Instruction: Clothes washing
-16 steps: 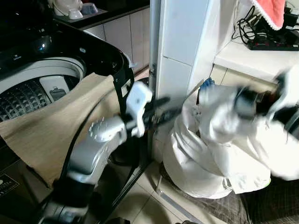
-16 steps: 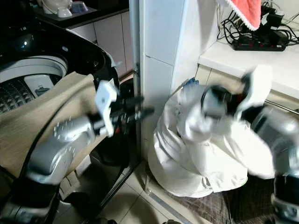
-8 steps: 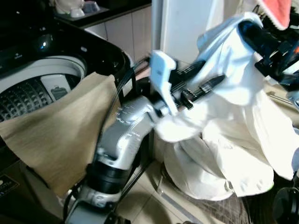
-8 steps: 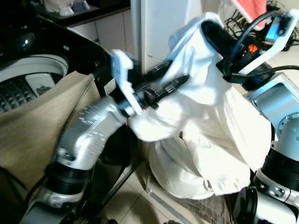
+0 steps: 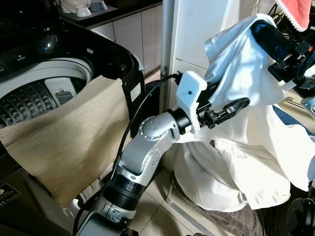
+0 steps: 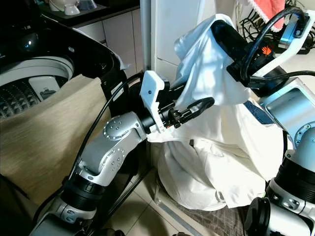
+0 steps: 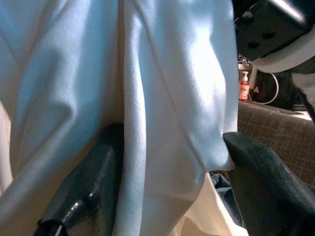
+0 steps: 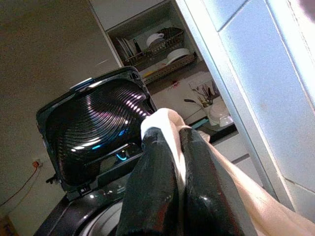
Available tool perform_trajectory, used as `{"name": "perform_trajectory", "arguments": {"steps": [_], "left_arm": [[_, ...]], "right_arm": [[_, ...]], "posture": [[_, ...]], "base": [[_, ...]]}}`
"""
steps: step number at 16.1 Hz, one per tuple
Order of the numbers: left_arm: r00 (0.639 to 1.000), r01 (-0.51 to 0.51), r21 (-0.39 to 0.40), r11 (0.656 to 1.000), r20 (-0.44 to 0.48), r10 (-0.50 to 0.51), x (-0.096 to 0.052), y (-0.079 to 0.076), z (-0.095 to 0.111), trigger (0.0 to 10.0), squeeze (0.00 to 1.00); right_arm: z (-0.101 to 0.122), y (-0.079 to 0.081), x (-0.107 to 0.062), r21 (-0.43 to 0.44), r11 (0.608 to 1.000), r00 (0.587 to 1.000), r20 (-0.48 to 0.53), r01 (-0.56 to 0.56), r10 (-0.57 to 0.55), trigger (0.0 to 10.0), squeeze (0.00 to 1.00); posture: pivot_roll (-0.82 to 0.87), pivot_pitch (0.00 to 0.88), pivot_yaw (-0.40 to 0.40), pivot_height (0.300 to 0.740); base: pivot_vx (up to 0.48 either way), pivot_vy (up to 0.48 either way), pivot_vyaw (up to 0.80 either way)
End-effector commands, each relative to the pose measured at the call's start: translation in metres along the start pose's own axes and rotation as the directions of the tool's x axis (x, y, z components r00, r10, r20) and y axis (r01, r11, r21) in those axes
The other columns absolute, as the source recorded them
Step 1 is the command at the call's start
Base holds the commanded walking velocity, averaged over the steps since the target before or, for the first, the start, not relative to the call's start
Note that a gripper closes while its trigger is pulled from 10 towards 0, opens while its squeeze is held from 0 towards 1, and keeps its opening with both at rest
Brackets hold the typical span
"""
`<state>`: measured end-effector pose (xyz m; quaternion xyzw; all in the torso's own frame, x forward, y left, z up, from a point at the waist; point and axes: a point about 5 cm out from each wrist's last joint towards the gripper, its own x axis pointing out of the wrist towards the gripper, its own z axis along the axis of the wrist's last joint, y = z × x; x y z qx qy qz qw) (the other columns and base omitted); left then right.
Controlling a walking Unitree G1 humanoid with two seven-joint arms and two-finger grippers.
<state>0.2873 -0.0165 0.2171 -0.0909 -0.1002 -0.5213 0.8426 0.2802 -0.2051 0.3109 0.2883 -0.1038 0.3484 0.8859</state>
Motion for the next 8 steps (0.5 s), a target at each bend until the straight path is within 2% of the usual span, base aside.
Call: {"name": "perform_trajectory", "arguments": {"steps": [1,4,8], "left_arm": [[1.0,-0.031,0.002,1.0,0.001,0.031,-0.0021,0.0046,-0.0019,0.0,0.0],[0.998,-0.066,0.028,0.997,-0.001,0.066,-0.0045,0.0107,-0.0028,0.0,0.0],[0.996,-0.092,0.024,0.996,0.014,0.091,-0.0053,0.0133,-0.0035,0.0,0.0]], "right_arm": [[0.0039,0.0066,-0.0016,-0.01,1.0,1.0,0.018,-0.024,0.024,0.0,0.0],[0.0035,0.0086,-0.0019,0.0,1.0,0.999,0.021,-0.025,0.025,0.0,0.0],[0.0015,0.0107,-0.0018,0.006,0.999,0.999,0.016,-0.032,0.032,0.0,0.0]], "posture": [[-0.12,0.0,0.031,0.74],[-0.12,0.0,0.033,0.74],[-0.12,0.0,0.033,0.74]], "base": [[0.0,0.0,0.0],[0.0,0.0,0.0],[0.0,0.0,0.0]]}}
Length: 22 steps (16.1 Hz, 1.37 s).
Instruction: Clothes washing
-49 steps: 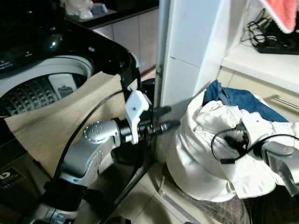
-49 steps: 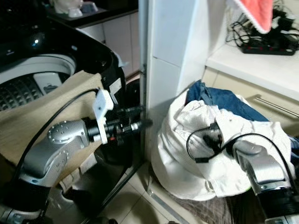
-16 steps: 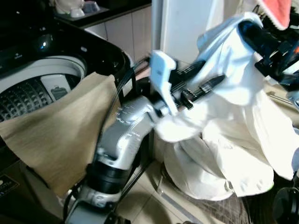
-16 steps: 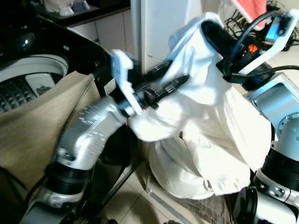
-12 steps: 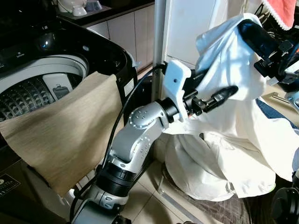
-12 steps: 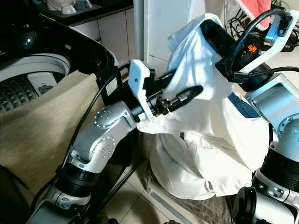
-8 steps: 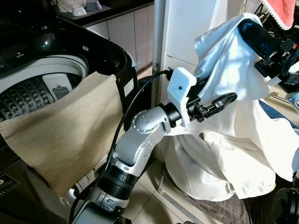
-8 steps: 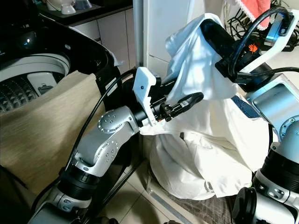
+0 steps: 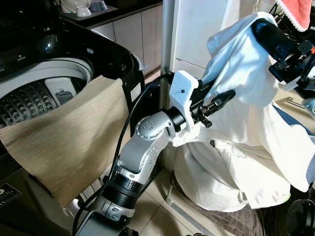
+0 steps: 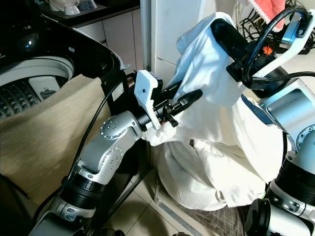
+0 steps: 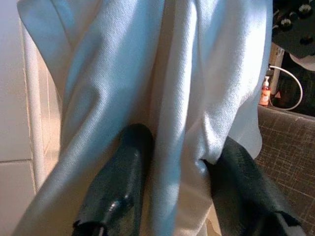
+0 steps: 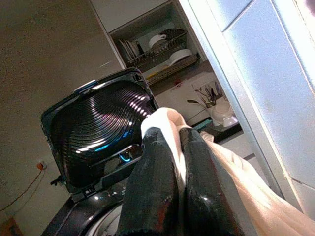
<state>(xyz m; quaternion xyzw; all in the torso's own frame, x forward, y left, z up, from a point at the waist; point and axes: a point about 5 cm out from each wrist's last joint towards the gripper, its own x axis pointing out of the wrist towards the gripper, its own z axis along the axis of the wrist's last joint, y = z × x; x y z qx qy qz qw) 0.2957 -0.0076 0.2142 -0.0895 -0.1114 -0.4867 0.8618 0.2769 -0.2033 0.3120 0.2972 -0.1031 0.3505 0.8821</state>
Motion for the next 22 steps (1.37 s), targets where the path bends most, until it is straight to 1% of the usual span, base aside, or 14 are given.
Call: {"name": "perform_trajectory", "arguments": {"steps": [1,6,7,8,9,10,12,14,16,18,19,20,21,22], "left_arm": [[1.0,-0.015,0.0,1.0,-0.006,0.015,-0.001,0.002,-0.002,0.0,0.0],[0.997,-0.069,-0.011,0.998,0.043,0.069,-0.003,0.01,0.003,0.0,0.0],[0.993,-0.099,-0.011,0.995,0.065,0.1,-0.004,0.016,0.007,0.0,0.0],[0.987,-0.131,-0.027,0.991,0.087,0.132,-0.006,0.022,0.011,0.0,0.0],[0.982,-0.161,-0.018,0.987,0.101,0.162,-0.006,0.026,0.014,0.0,0.0],[0.973,-0.195,-0.003,0.981,0.123,0.194,-0.007,0.033,0.019,0.0,0.0],[0.957,-0.246,0.007,0.969,0.162,0.242,-0.009,0.044,0.03,0.0,0.0],[0.93,-0.314,0.035,0.949,0.215,0.3,-0.011,0.062,0.049,0.0,0.0],[0.916,-0.337,0.055,0.94,0.25,0.313,-0.013,0.07,0.063,0.0,0.0],[0.883,-0.389,0.084,0.917,0.318,0.346,-0.016,0.084,0.085,0.0,0.0],[0.865,-0.416,0.095,0.905,0.349,0.361,-0.019,0.09,0.097,0.0,0.0],[0.85,-0.437,0.103,0.894,0.373,0.372,-0.021,0.094,0.105,0.0,0.0],[0.83,-0.456,0.097,0.885,0.406,0.383,-0.024,0.099,0.115,0.0,0.0],[0.816,-0.462,0.102,0.881,0.439,0.377,-0.026,0.102,0.126,0.0,0.0]], "right_arm": [[0.001,0.007,-0.001,-0.013,1.0,1.0,0.011,-0.028,0.028,0.0,0.0],[-0.001,0.006,-0.003,-0.015,1.0,1.0,0.003,-0.006,0.006,0.0,0.0],[-0.003,0.005,-0.004,-0.022,1.0,1.0,-0.001,0.006,-0.006,1.7,0.0],[-0.004,0.003,-0.005,-0.038,0.999,1.0,-0.008,0.03,-0.03,10.0,0.0],[-0.005,0.004,-0.007,-0.017,1.0,1.0,-0.006,0.013,-0.013,10.0,0.51],[-0.006,0.003,-0.01,-0.028,0.999,1.0,-0.013,0.02,-0.021,10.0,1.0],[-0.007,0.001,-0.015,-0.052,0.998,0.999,-0.024,0.043,-0.044,10.0,1.0],[-0.006,0.003,-0.024,-0.095,0.995,0.998,-0.053,0.029,-0.034,10.0,1.0],[-0.006,0.002,-0.031,-0.187,0.981,0.993,-0.099,0.044,-0.063,10.0,1.0],[-0.001,-0.01,-0.042,-0.327,0.937,0.981,-0.106,0.121,-0.163,10.0,1.0],[-0.001,-0.017,-0.046,-0.394,0.905,0.969,-0.114,0.16,-0.221,10.0,0.97],[0.0,-0.021,-0.049,-0.426,0.887,0.963,-0.114,0.176,-0.246,10.0,0.39],[-0.001,-0.022,-0.051,-0.426,0.888,0.963,-0.113,0.174,-0.243,10.0,0.0],[-0.005,-0.024,-0.054,-0.443,0.883,0.962,-0.134,0.156,-0.237,10.0,0.0]], "posture": [[-0.12,0.0,0.034,0.74],[-0.12,0.0,0.037,0.74],[-0.12,0.0,0.039,0.74],[-0.12,0.0,0.041,0.74],[-0.12,0.0,0.042,0.74],[-0.12,0.0,0.044,0.74],[-0.12,0.0,0.046,0.74],[-0.12,0.0,0.047,0.74],[-0.12,0.0,0.049,0.74],[-0.12,0.0,0.051,0.74],[-0.12,0.0,0.051,0.74],[-0.13,0.0,0.052,0.74],[-0.13,0.0,0.052,0.74],[-0.13,0.0,0.052,0.74]], "base": [[0.0,0.0,0.0],[0.0,0.0,0.0],[0.0,0.0,0.0],[0.0,0.0,0.0],[0.0,0.0,0.0],[0.0,0.0,0.0],[0.0,0.0,0.0],[0.0,0.0,0.0],[0.0,0.0,0.0],[0.0,0.0,0.0],[0.0,0.0,0.0],[0.0,0.0,0.0],[0.0,0.0,0.0],[0.0,0.0,0.0]]}}
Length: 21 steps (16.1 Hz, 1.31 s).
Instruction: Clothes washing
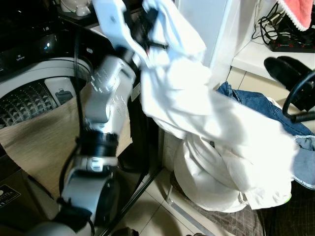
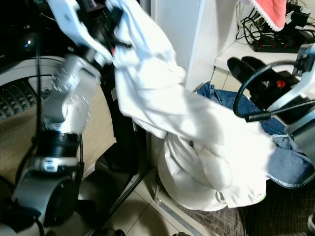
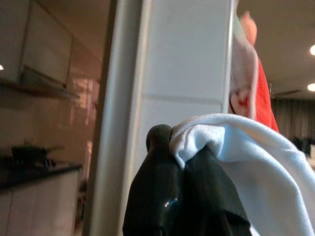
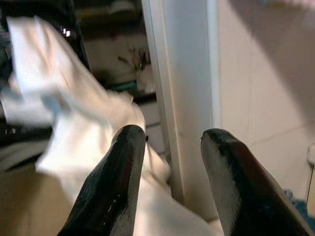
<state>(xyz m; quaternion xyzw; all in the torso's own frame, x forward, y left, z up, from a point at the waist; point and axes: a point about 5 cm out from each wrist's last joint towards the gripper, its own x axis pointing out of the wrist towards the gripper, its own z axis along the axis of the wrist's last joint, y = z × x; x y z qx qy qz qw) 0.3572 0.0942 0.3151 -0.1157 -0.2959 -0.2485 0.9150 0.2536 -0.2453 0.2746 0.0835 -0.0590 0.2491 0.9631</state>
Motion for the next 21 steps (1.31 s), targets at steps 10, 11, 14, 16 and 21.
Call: {"name": "perform_trajectory", "arguments": {"steps": [10,11,14,16,21], "left_arm": [[0.87,0.49,-0.283,0.825,0.098,-0.483,-0.008,-0.058,0.022,0.0,0.0],[0.88,0.47,-0.26,0.843,0.071,-0.469,-0.007,-0.054,0.021,0.0,0.0],[0.955,0.222,0.066,0.973,-0.215,-0.203,0.008,-0.004,0.006,0.0,0.0],[0.976,-0.083,0.551,0.83,-0.125,0.18,0.028,0.072,0.062,0.0,0.0],[0.855,-0.518,0.789,0.329,0.466,0.229,0.041,0.095,0.239,0.0,0.0]], "right_arm": [[-0.07,0.025,0.03,-0.198,0.97,0.99,-0.062,-0.14,0.13,10.0,1.0],[-0.07,0.026,0.03,-0.203,0.968,0.989,-0.064,-0.146,0.136,10.0,1.0],[-0.074,0.032,0.025,-0.19,0.958,0.973,-0.127,-0.215,0.193,10.0,1.0],[-0.077,0.048,0.019,-0.167,0.931,0.938,-0.189,-0.324,0.292,10.0,0.0],[-0.064,0.057,0.022,-0.177,0.927,0.943,-0.112,-0.329,0.314,10.0,0.0]], "posture": [[-0.1,0.0,0.031,0.74],[-0.1,0.0,0.03,0.74],[-0.09,0.0,0.03,0.74],[-0.1,0.0,0.038,0.74],[-0.09,0.0,0.045,0.74]], "base": [[0.0,0.0,0.0],[0.0,0.0,0.0],[0.0,0.0,0.0],[0.0,0.0,0.0],[0.0,0.0,0.0]]}}
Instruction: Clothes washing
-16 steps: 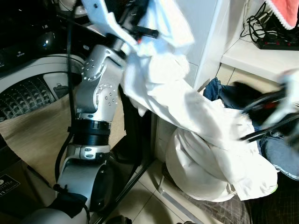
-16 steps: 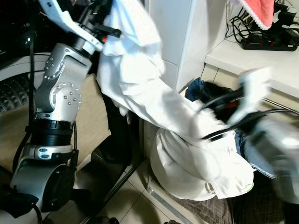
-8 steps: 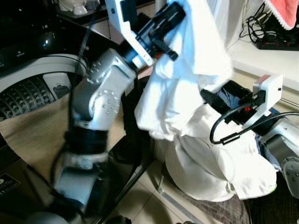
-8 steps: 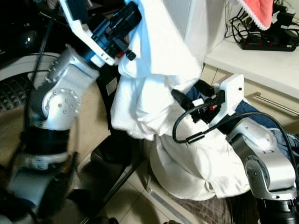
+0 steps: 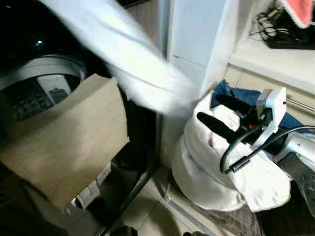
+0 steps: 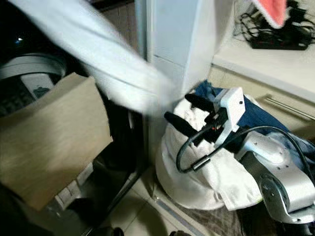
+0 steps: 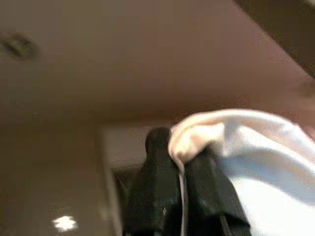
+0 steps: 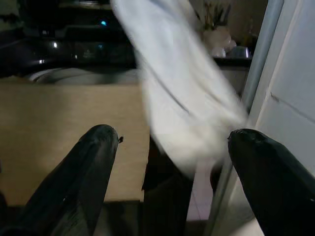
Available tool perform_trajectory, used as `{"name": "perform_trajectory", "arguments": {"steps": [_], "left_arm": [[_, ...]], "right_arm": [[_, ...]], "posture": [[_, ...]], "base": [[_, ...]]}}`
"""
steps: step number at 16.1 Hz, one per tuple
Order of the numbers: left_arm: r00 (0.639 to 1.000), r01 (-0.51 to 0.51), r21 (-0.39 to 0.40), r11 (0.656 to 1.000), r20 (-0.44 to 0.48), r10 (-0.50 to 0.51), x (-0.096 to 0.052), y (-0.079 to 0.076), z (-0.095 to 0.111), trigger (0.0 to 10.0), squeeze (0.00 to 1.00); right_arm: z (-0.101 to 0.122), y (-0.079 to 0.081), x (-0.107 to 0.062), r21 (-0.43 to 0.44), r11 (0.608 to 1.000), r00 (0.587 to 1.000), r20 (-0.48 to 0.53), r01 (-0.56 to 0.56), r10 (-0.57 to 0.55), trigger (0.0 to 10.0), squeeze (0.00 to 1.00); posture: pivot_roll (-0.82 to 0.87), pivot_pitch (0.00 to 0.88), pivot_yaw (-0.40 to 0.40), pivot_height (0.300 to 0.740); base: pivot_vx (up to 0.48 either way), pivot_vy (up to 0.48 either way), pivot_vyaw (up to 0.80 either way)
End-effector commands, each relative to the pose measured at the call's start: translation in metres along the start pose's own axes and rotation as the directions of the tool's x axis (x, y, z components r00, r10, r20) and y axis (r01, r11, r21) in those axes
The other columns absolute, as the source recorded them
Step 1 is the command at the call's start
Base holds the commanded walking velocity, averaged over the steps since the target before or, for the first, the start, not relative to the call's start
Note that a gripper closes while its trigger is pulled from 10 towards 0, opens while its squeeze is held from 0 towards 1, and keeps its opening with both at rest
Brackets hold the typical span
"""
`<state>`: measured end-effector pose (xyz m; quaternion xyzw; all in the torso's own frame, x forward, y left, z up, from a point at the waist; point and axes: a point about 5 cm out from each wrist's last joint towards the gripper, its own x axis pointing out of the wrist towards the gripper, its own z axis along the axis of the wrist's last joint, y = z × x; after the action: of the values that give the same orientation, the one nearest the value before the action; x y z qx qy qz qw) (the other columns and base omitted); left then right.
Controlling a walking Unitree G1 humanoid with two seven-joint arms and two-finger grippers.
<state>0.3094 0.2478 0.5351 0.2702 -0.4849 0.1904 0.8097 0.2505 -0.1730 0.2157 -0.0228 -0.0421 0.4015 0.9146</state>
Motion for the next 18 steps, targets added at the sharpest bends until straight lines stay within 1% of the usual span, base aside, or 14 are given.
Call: {"name": "perform_trajectory", "arguments": {"steps": [1,2,3,4,5,6,7,8,9,10,11,15,16,18], "left_arm": [[0.996,0.074,0.071,0.995,-0.045,-0.071,-0.007,-0.019,-0.017,0.0,0.0],[0.995,0.089,0.111,0.99,-0.058,-0.083,-0.011,-0.025,-0.024,0.0,0.0],[0.987,0.138,0.189,0.972,-0.113,-0.118,-0.025,-0.039,-0.046,0.0,0.0],[0.928,0.28,0.195,0.94,-0.306,-0.213,-0.05,-0.057,-0.083,0.0,0.0],[0.832,0.384,0.08,0.92,-0.463,-0.307,-0.075,-0.073,-0.11,0.0,0.0],[0.76,0.422,-0.021,0.906,-0.537,-0.366,-0.093,-0.083,-0.125,0.0,0.0],[0.574,0.462,-0.184,0.868,-0.684,-0.45,-0.134,-0.101,-0.153,10.0,0.0],[0.447,0.453,-0.289,0.844,-0.745,-0.495,-0.159,-0.11,-0.166,10.0,0.0],[0.383,0.414,-0.353,0.839,-0.768,-0.513,-0.172,-0.112,-0.172,10.0,0.0],[0.334,0.381,-0.401,0.833,-0.781,-0.529,-0.18,-0.113,-0.176,10.0,0.41],[0.309,0.361,-0.424,0.831,-0.786,-0.535,-0.185,-0.111,-0.178,10.0,1.0],[0.176,0.301,-0.499,0.813,-0.808,-0.562,-0.21,-0.097,-0.191,10.0,1.0],[0.166,0.295,-0.504,0.812,-0.81,-0.563,-0.212,-0.095,-0.193,10.0,1.0],[0.183,0.285,-0.477,0.831,-0.824,-0.536,-0.212,-0.087,-0.195,10.0,1.0]], "right_arm": [[0.009,0.0,0.003,-0.041,0.999,0.999,0.031,0.012,-0.011,10.0,0.0],[0.01,0.0,0.004,-0.044,0.999,0.999,0.036,0.015,-0.013,10.0,0.0],[0.011,0.002,0.006,-0.047,0.999,0.999,0.04,0.015,-0.013,10.0,0.0],[0.009,0.006,0.008,-0.047,0.999,1.0,0.03,0.001,0.001,10.0,0.0],[0.007,0.009,0.01,-0.042,0.999,1.0,0.017,-0.012,0.012,10.0,0.0],[0.005,0.011,0.011,-0.037,0.999,1.0,0.008,-0.019,0.019,10.0,0.0],[-0.001,0.018,0.014,-0.032,0.998,0.999,-0.022,-0.049,0.048,10.0,0.0],[-0.004,0.022,0.015,-0.029,0.997,0.996,-0.047,-0.072,0.071,10.0,0.0],[-0.007,0.027,0.015,-0.023,0.994,0.991,-0.084,-0.108,0.106,10.0,0.0],[-0.008,0.032,0.015,-0.009,0.99,0.986,-0.1,-0.137,0.136,10.0,0.0],[-0.008,0.036,0.015,0.01,0.988,0.983,-0.094,-0.157,0.157,10.0,0.0],[-0.003,0.048,0.02,0.078,0.975,0.976,-0.045,-0.207,0.211,10.0,0.0],[-0.003,0.047,0.02,0.086,0.975,0.977,-0.046,-0.205,0.209,10.0,0.0],[-0.003,0.044,0.02,0.095,0.978,0.981,-0.047,-0.185,0.19,10.0,0.0]], "posture": [[-0.09,0.0,0.045,0.74],[-0.09,0.0,0.048,0.74],[-0.09,0.0,0.048,0.74],[-0.09,0.0,0.043,0.74],[-0.09,0.0,0.043,0.74],[-0.09,0.0,0.041,0.74],[-0.09,0.0,0.043,0.74],[-0.1,0.0,0.047,0.74],[-0.1,0.0,0.047,0.74],[-0.1,0.0,0.044,0.74],[-0.1,0.0,0.043,0.74],[-0.1,0.0,0.036,0.74],[-0.09,0.0,0.032,0.74],[-0.09,0.0,0.033,0.74]], "base": [[0.0,0.0,0.0],[0.0,0.0,0.0],[0.0,0.0,0.0],[0.0,0.0,0.0],[0.0,0.0,0.0],[0.0,0.0,0.0],[0.0,0.0,0.0],[0.0,0.0,0.0],[0.0,0.0,0.0],[0.0,0.0,0.0],[0.0,0.0,0.0],[0.0,0.0,0.0],[0.0,0.0,0.0],[0.0,0.0,0.0]]}}
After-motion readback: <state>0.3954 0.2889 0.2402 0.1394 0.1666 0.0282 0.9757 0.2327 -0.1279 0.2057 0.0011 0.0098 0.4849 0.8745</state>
